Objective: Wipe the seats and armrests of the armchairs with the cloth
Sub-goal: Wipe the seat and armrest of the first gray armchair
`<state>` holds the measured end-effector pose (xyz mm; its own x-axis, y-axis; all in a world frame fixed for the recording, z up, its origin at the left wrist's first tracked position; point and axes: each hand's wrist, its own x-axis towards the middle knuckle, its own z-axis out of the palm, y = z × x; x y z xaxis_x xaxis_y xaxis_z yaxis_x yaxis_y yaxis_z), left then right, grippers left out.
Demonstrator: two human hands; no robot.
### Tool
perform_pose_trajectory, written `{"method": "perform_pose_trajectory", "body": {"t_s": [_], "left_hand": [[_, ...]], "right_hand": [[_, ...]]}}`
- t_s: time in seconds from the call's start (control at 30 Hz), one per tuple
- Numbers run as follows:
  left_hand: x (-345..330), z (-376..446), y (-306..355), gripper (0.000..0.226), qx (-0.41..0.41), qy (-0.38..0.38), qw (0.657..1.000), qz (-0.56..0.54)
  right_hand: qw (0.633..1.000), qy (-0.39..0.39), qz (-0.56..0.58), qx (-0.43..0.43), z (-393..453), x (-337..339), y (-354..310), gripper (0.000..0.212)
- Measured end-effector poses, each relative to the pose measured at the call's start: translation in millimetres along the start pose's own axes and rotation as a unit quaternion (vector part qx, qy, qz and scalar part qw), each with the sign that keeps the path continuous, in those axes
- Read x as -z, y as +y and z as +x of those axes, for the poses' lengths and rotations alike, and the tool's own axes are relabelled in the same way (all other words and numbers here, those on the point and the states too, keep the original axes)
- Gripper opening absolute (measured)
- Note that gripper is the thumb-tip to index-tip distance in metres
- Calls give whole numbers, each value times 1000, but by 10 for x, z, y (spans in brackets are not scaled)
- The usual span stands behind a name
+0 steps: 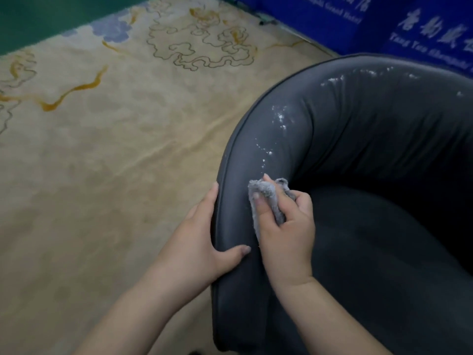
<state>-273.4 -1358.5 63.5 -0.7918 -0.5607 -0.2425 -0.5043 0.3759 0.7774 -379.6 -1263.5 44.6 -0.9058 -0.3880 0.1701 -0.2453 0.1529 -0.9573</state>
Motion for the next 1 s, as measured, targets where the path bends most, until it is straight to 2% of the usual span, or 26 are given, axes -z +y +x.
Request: {"method": "perform_pose_trajectory", "body": {"t_s": [0.1,0.23,0.27,0.37,0.4,0.53,0.6,0.7,0.87,0.93,1.0], "left_hand": [[77,56,11,119,-16,-28,999,21],[172,92,-2,125,-25,-77,996,33],[181,103,-2,125,-28,-82,996,34],[177,124,-11,125,-28,-88,995,29],[181,124,-16,124,-26,-90,995,24],[211,125,-11,121,-11,-99,995,9],[200,149,-4,121,-6,-98,995,4],[184,166,-4,121,0,-90,996,2],[216,173,53,116,23,-92,995,-10],[221,190,79,117,25,-87,996,-3],[220,221,91,117,17,-80,997,4]], "right_hand": [[996,-25,-57,57,-107,-48,-31,38],[994,63,-6,-87,-38,49,81,34],[994,63,2,-84,-45,32,77,33],[999,12,-30,7,-125,-54,37,34],[999,9,-32,7,-133,-41,63,34],[994,55,12,-96,-30,104,188,32],[997,51,15,-63,-44,66,148,34],[999,-10,-29,33,-136,-30,115,36],[998,27,0,-57,37,114,150,35],[1000,28,-7,-6,78,53,72,36],[996,-4,-54,70,99,-37,26,37]]}}
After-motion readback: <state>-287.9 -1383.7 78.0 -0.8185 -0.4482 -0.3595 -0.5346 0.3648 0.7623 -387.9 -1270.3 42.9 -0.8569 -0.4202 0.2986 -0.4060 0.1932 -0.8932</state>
